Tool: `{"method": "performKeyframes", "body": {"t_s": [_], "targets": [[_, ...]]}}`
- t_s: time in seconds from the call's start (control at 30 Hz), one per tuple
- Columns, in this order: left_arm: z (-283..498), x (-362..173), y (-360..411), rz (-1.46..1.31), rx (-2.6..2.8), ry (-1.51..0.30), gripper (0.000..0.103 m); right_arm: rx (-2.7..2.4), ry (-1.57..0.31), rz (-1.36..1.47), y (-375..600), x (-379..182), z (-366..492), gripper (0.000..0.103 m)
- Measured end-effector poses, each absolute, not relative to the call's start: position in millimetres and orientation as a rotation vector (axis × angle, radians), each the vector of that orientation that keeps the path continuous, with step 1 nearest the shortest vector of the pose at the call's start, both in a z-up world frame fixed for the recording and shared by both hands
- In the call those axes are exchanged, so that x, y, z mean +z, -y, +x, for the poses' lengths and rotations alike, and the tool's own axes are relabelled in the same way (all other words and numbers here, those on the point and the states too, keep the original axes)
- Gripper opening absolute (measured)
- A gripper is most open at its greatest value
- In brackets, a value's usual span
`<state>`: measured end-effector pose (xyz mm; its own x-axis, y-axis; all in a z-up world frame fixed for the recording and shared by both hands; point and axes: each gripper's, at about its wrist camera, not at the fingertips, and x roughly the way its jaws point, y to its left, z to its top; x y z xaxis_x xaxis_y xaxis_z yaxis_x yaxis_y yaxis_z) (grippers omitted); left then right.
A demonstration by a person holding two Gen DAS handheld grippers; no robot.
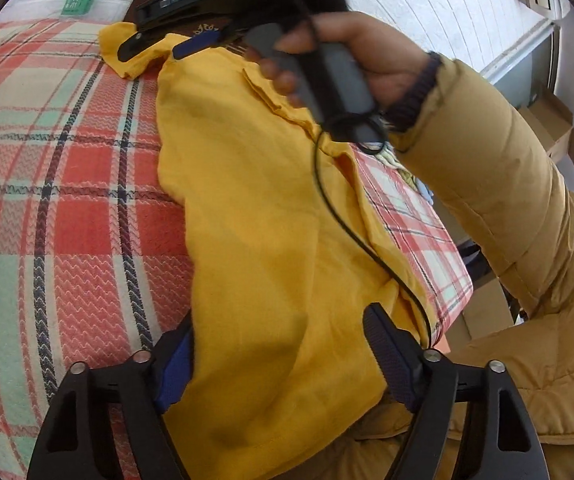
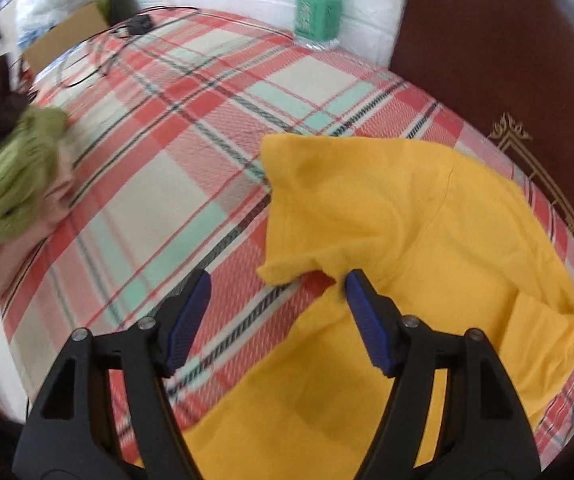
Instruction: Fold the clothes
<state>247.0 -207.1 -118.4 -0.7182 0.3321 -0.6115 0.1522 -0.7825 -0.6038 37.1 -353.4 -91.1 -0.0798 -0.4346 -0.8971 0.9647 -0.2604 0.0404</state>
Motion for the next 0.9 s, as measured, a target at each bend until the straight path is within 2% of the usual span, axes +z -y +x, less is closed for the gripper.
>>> {"method": "performKeyframes", "body": {"t_s": [0.07, 0.13, 0.2, 0.23, 0.33, 0.4, 0.43, 0.47, 0.5, 0.6, 0.7, 0.9], "targets": [[248, -119, 208, -1.142, 2.642, 0.991, 0.061, -1.611, -0.741, 1.045, 364, -100, 34, 0.071], [247, -121, 209, -1.167, 2.646, 0.991, 0.039, -1.628, -0.776, 1.035, 372, -108, 35, 0.071], [246, -122, 208, -1.186, 2.651, 0.979, 0.026, -1.651, -0.792, 1.008, 375, -111, 36, 0.072], [246, -123, 206, -1.195, 2.658, 0.967, 0.024, -1.66, -0.796, 0.994, 376, -112, 36, 0.072], [245, -122, 203, -1.194, 2.658, 0.962, 0.024, -1.677, -0.794, 0.97, 376, -113, 33, 0.069], [245, -122, 201, -1.194, 2.655, 0.958, 0.023, -1.704, -0.812, 0.944, 376, -113, 32, 0.053], [245, -122, 200, -1.195, 2.654, 0.961, 0.023, -1.715, -0.815, 0.937, 375, -112, 30, 0.049], [244, -121, 200, -1.194, 2.658, 0.956, 0.023, -1.726, -0.808, 0.94, 373, -111, 27, 0.041], [243, -119, 199, -1.193, 2.664, 0.951, 0.023, -1.736, -0.801, 0.943, 372, -109, 23, 0.028], [243, -116, 201, -1.187, 2.673, 0.931, 0.023, -1.717, -0.702, 1.006, 364, -104, 7, 0.02], [245, -113, 202, -1.164, 2.664, 0.929, 0.016, -1.675, -0.54, 1.083, 351, -95, -11, 0.02], [243, -90, 199, -1.095, 2.66, 0.885, 0.014, -1.572, -0.166, 1.163, 308, -62, -52, 0.019]]}}
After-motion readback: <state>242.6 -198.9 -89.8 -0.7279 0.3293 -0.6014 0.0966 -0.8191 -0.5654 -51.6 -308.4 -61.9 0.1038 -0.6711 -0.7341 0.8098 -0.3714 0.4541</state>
